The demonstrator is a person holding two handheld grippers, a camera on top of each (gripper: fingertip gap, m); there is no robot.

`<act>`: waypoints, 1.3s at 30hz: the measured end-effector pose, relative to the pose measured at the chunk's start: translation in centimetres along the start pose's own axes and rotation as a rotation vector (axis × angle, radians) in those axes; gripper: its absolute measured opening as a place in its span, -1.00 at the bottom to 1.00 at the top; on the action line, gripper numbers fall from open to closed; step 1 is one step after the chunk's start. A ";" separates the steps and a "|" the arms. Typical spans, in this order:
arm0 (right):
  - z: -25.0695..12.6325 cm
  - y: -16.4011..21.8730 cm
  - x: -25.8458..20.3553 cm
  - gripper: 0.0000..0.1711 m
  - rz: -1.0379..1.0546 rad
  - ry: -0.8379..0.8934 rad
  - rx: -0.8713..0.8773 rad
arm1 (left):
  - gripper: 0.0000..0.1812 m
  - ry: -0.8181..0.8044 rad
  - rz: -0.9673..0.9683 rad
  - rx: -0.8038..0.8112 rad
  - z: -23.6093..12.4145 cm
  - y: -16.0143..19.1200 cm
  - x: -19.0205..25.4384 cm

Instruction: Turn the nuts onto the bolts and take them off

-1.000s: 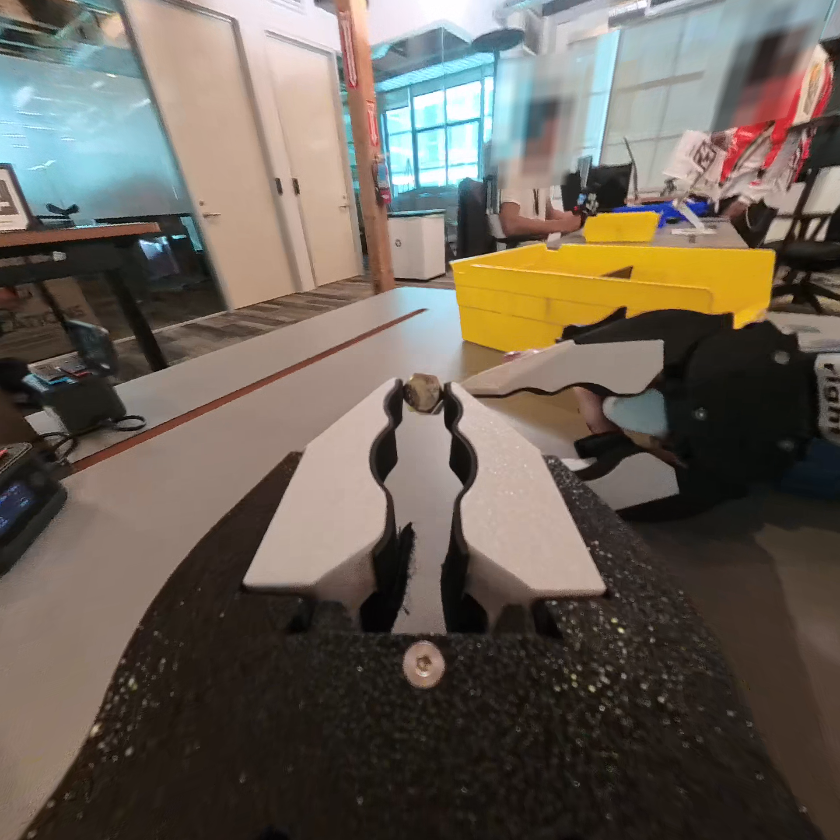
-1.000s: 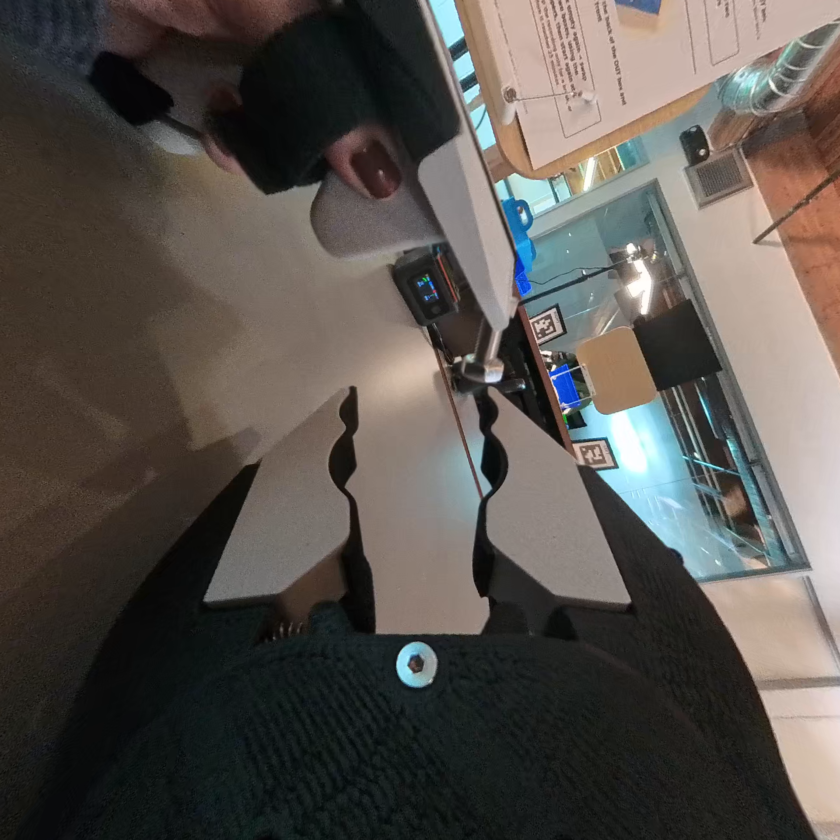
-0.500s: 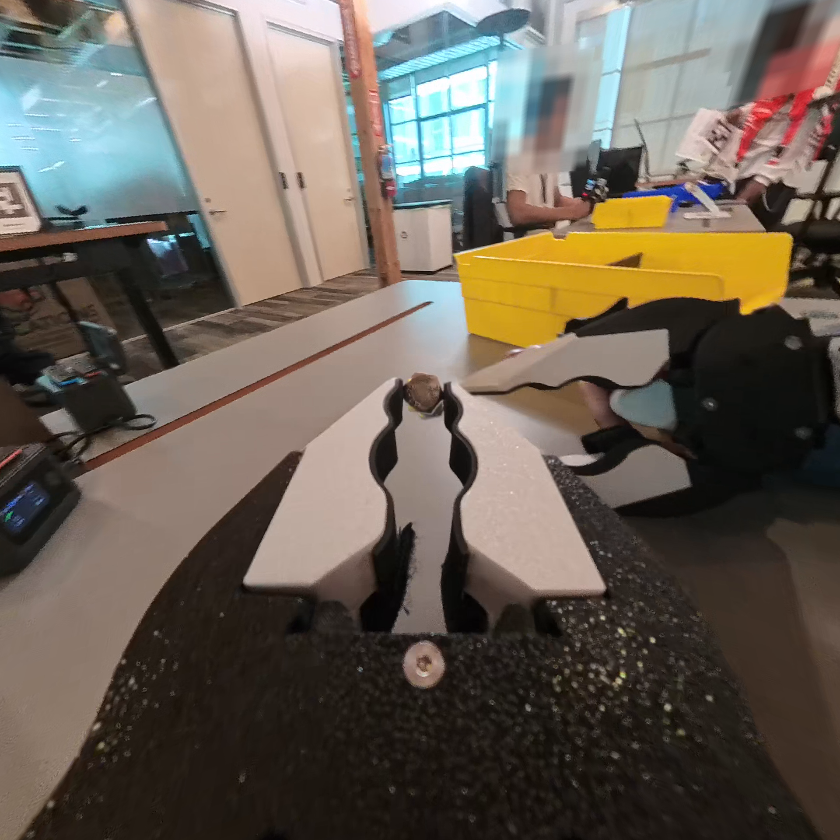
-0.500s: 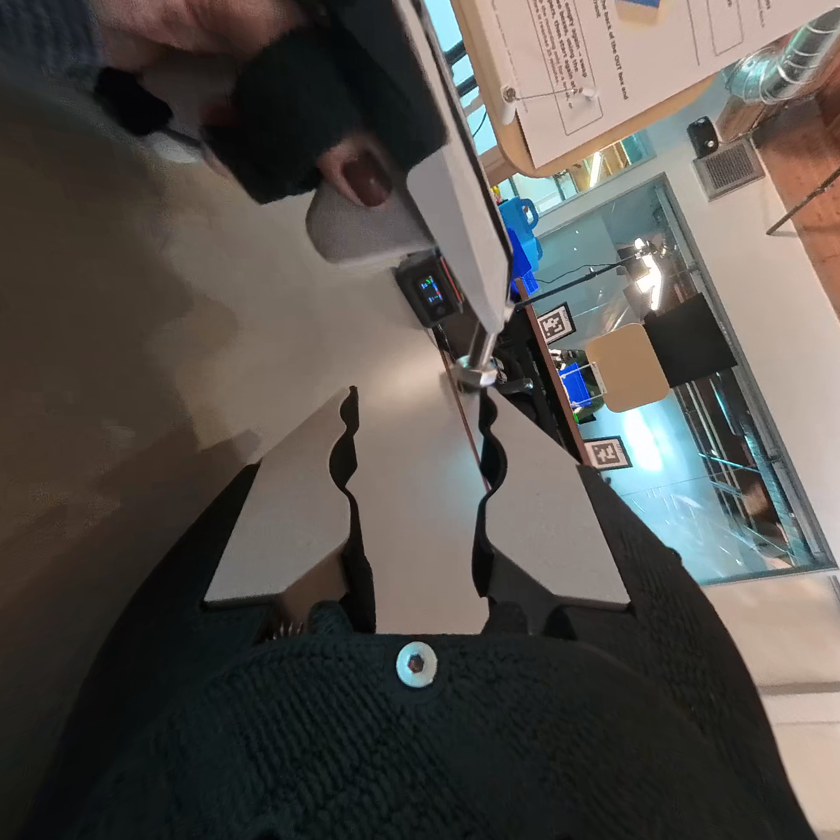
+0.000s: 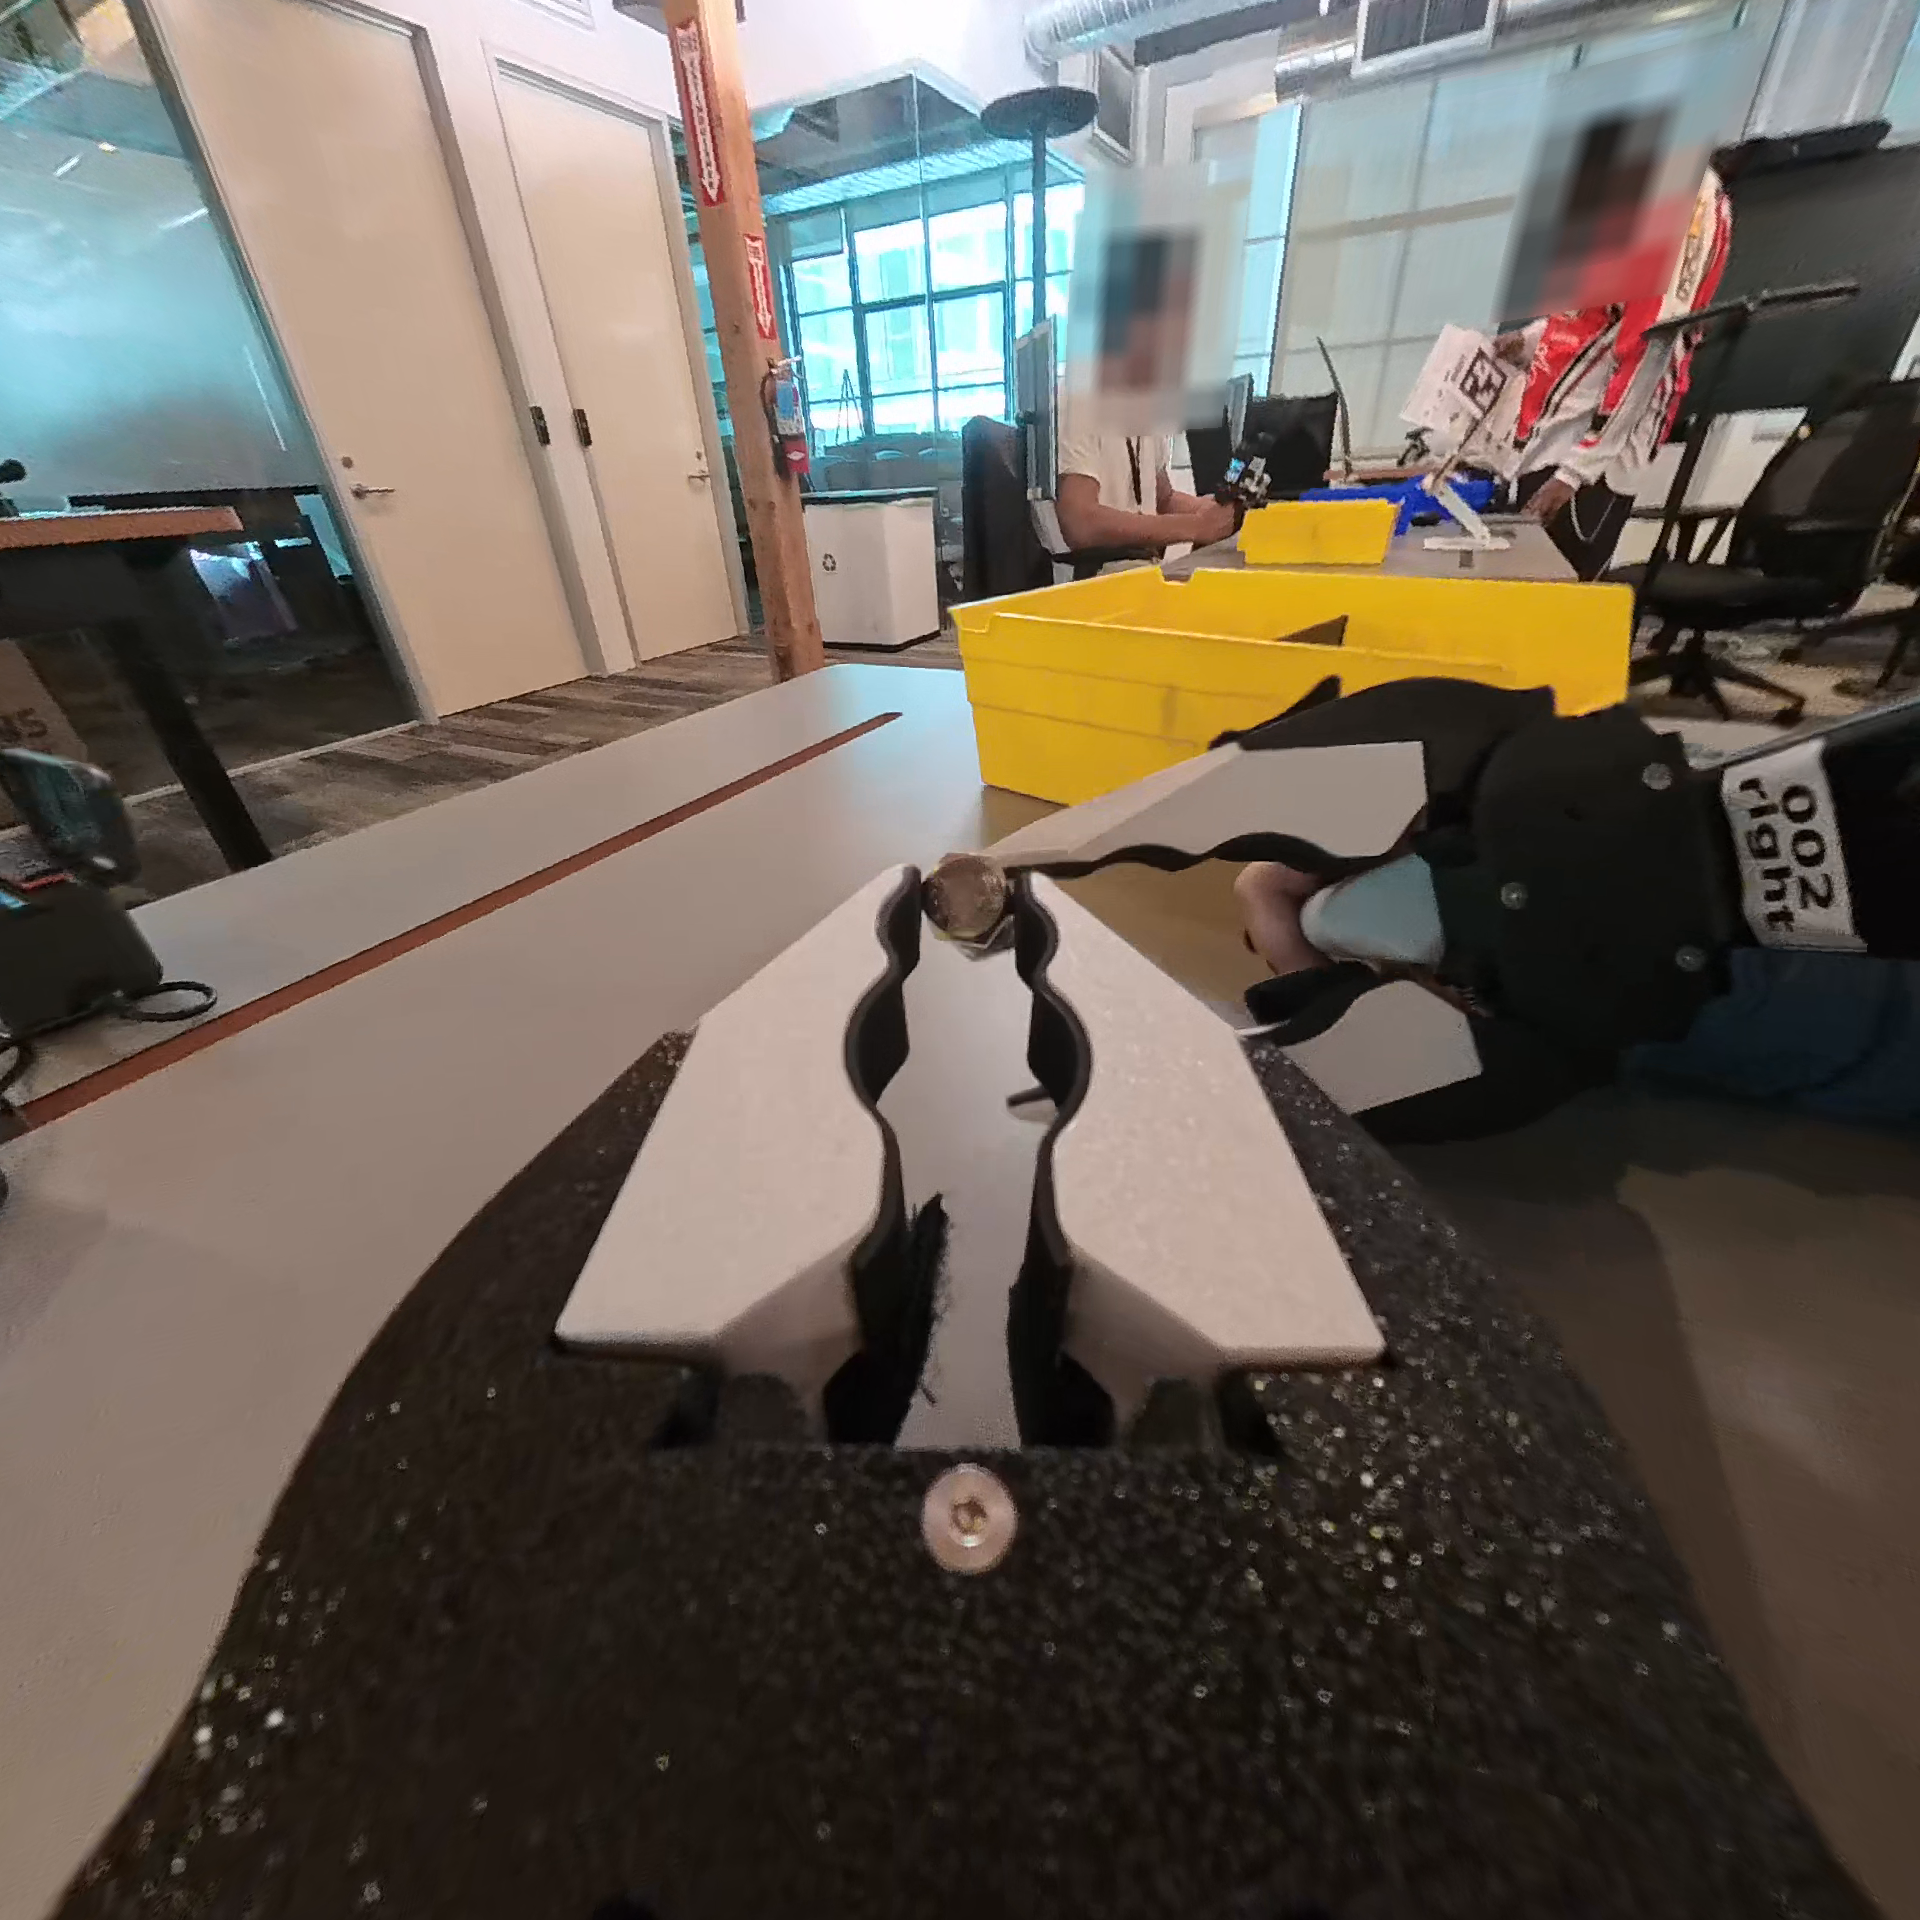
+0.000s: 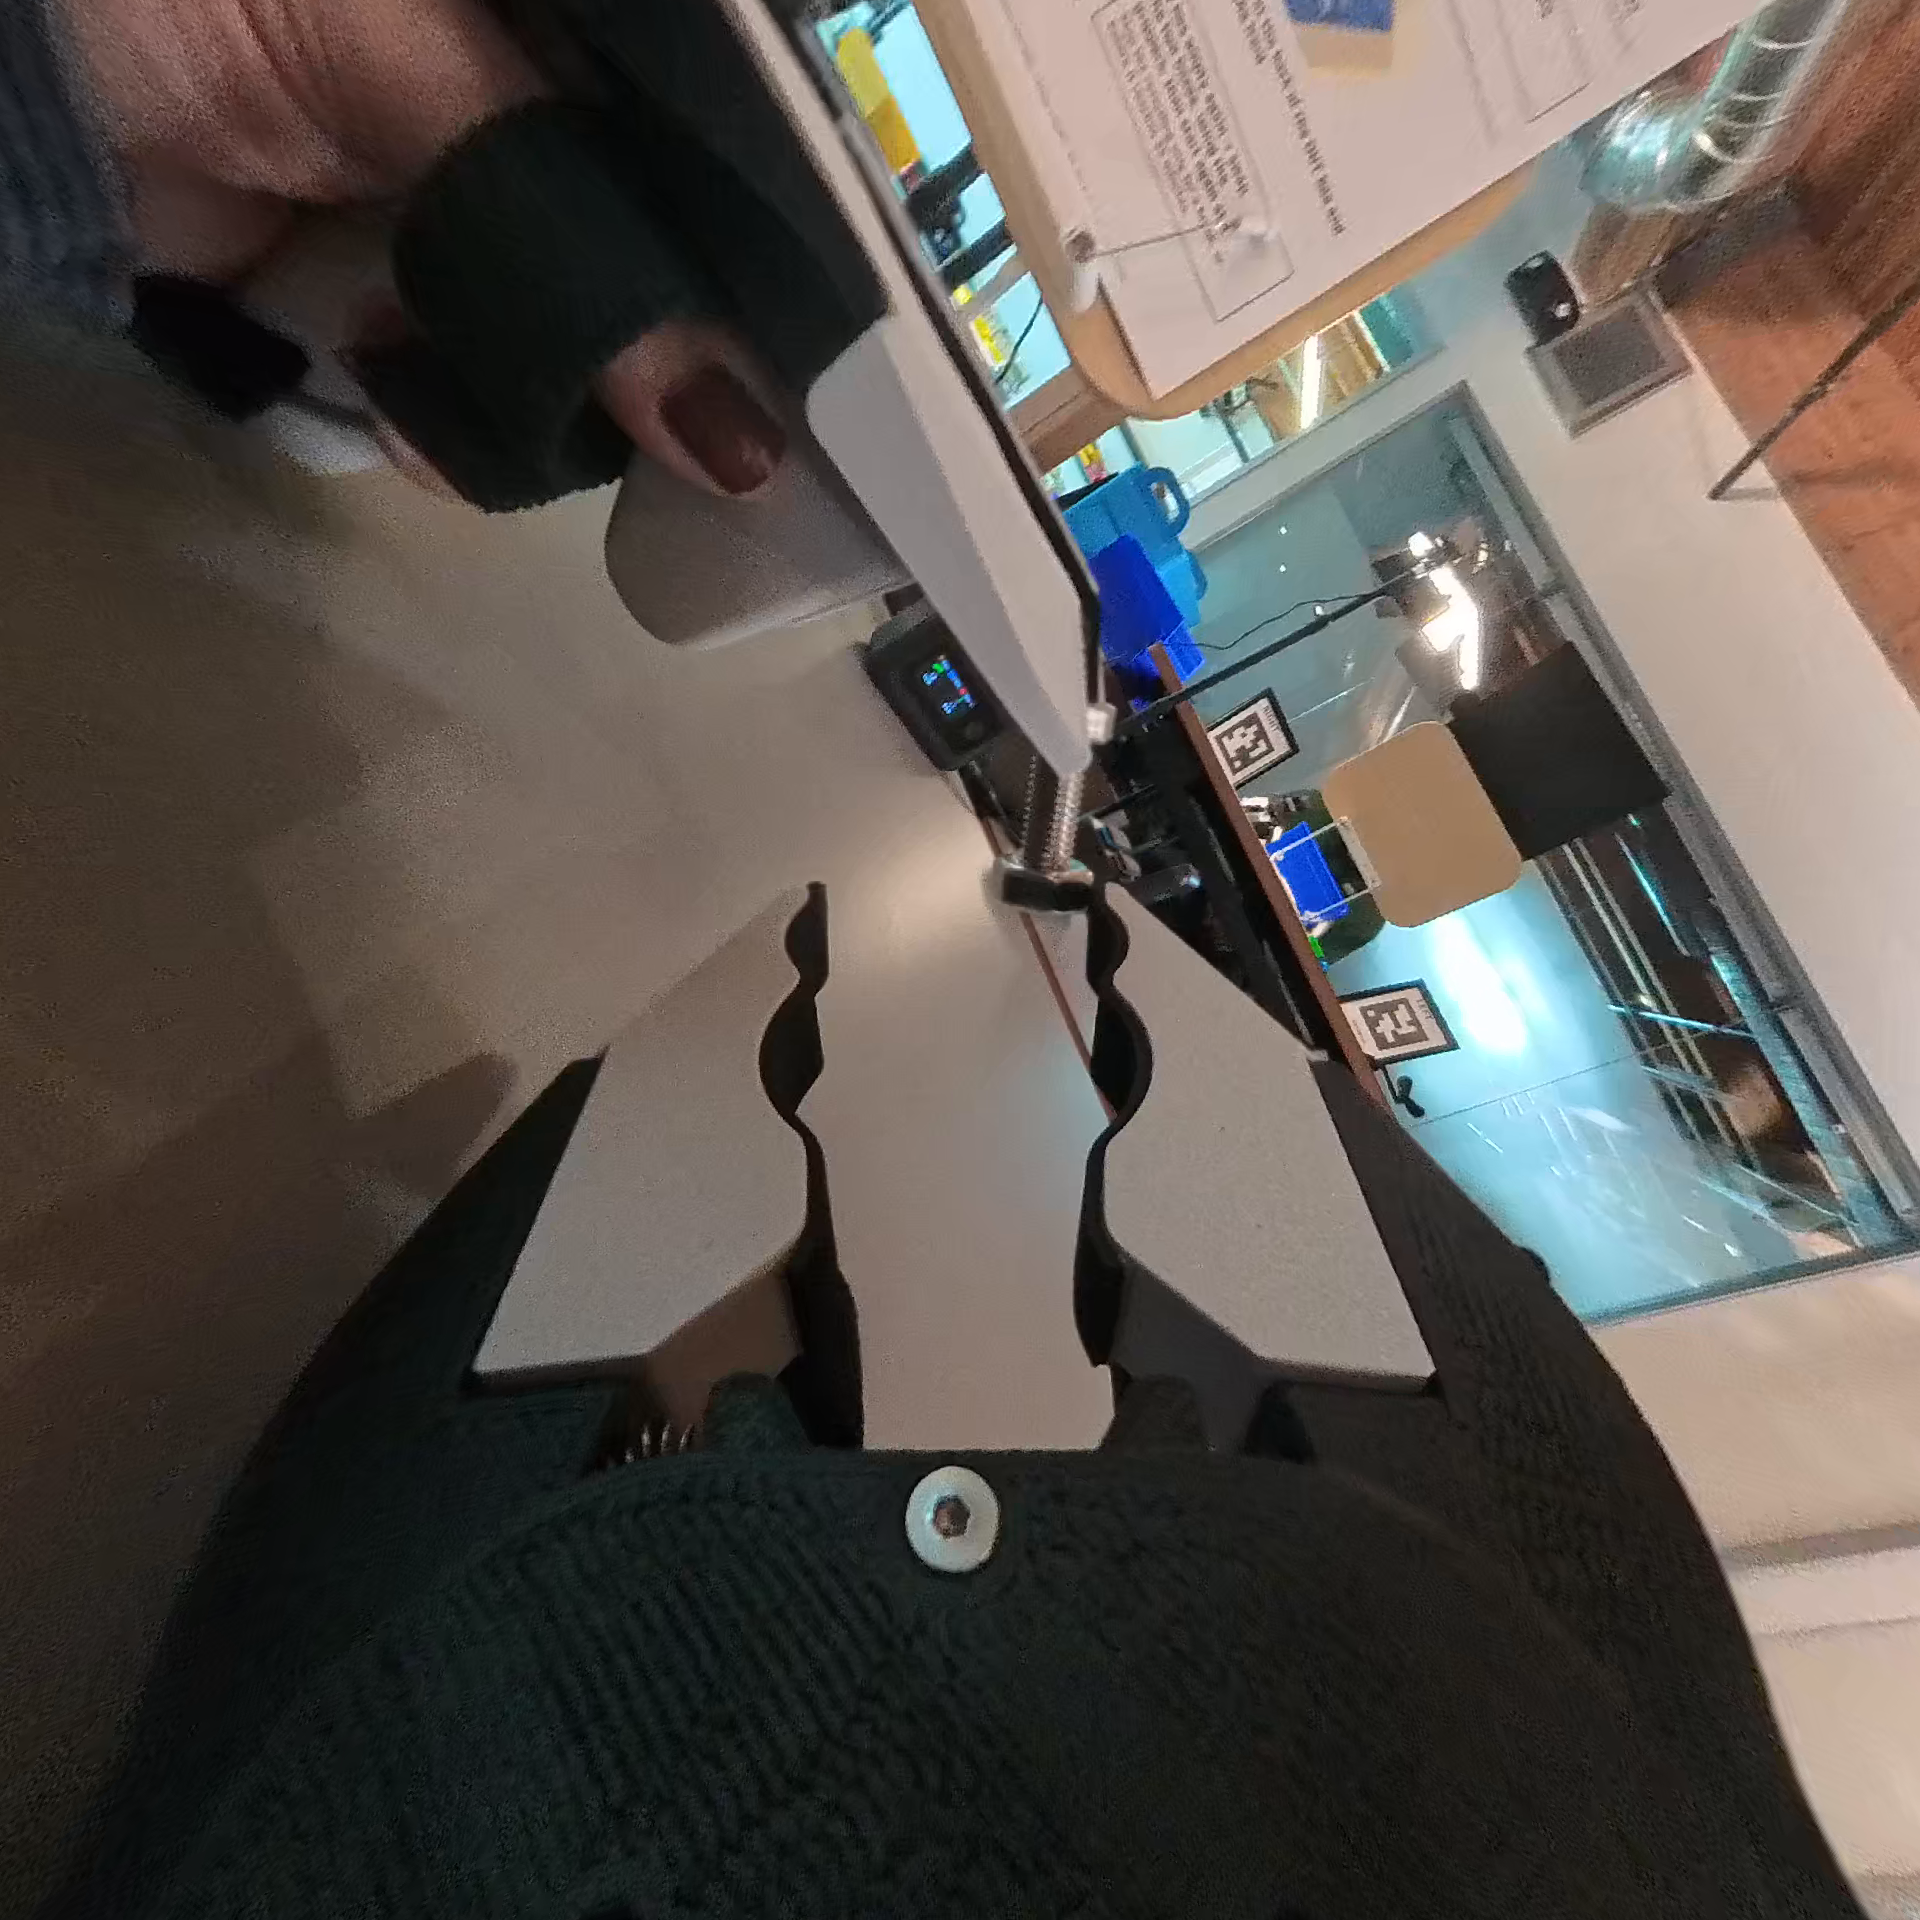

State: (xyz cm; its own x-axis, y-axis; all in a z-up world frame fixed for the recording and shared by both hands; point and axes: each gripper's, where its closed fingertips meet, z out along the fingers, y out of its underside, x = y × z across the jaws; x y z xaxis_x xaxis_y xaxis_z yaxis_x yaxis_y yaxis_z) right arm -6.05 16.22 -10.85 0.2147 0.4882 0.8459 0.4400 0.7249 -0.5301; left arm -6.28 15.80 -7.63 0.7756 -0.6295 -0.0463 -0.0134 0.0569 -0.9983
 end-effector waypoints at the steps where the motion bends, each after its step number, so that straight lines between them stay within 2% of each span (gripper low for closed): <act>1: 0.0 -0.1 0.2 -0.42 0.019 0.009 0.004 | -0.83 0.002 -0.016 0.009 -0.1 -0.1 -0.1; 4: 0.0 0.2 0.7 -0.43 0.074 0.021 -0.005 | -0.83 0.031 -0.034 0.012 0.0 -0.1 0.3; 6: -0.2 0.0 1.0 -0.50 0.094 0.032 0.010 | -0.83 0.057 -0.030 0.003 0.2 0.1 0.8; 9: -0.4 0.1 1.4 -0.80 0.077 0.046 0.011 | -0.83 0.093 -0.040 -0.013 0.4 0.4 1.3; 13: -0.5 0.4 1.2 -0.80 0.065 0.008 -0.012 | -0.83 0.105 -0.041 -0.052 0.5 0.9 1.4; 17: -0.4 1.1 0.4 -0.81 0.029 -0.051 -0.047 | -0.75 0.077 0.088 -0.127 0.4 2.0 1.5; 19: -0.4 1.4 0.3 -0.81 0.018 -0.065 -0.065 | -0.69 0.032 0.227 -0.152 0.4 2.2 1.5; 21: -0.5 2.0 0.1 -0.81 0.007 -0.088 -0.090 | -0.41 -0.043 0.451 -0.231 0.3 2.8 1.1; 22: -0.6 2.3 0.0 -0.81 0.008 -0.106 -0.101 | -0.33 -0.076 0.590 -0.271 0.2 3.2 0.9; 26: -0.9 2.8 -1.8 -0.81 -0.011 -0.225 -0.125 | -0.40 -0.148 1.098 -0.352 0.4 3.9 1.7; 29: -1.1 2.4 -3.1 -0.81 -0.020 -0.302 -0.120 | -0.58 -0.127 1.254 -0.435 0.8 5.4 2.2; 30: -1.2 2.3 -3.3 -0.81 -0.018 -0.317 -0.117 | -0.77 -0.120 1.265 -0.457 0.8 5.7 2.1; 31: -1.2 2.2 -3.3 -0.81 -0.017 -0.319 -0.114 | -0.85 -0.103 1.250 -0.484 0.7 6.1 2.0; 34: -1.2 2.0 -2.9 -0.80 -0.074 -0.282 -0.103 | -0.90 -0.099 1.098 -0.534 0.7 6.2 1.7; 36: -1.1 1.8 -2.4 -0.80 -0.185 -0.223 -0.086 | -0.92 -0.097 0.954 -0.549 0.8 6.1 1.6; 39: -1.0 1.1 -1.7 -0.81 -0.382 -0.127 -0.052 | -0.92 -0.050 0.653 -0.537 0.5 5.6 1.7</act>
State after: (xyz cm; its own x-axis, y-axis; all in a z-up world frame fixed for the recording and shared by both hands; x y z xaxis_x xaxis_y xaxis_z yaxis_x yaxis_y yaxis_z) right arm -5.01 15.67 -12.85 -0.0804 0.2467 0.9657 0.5114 0.8419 -0.1725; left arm -4.72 15.45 -13.28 0.5344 -0.5628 -0.6306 -0.7569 0.0133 -0.6534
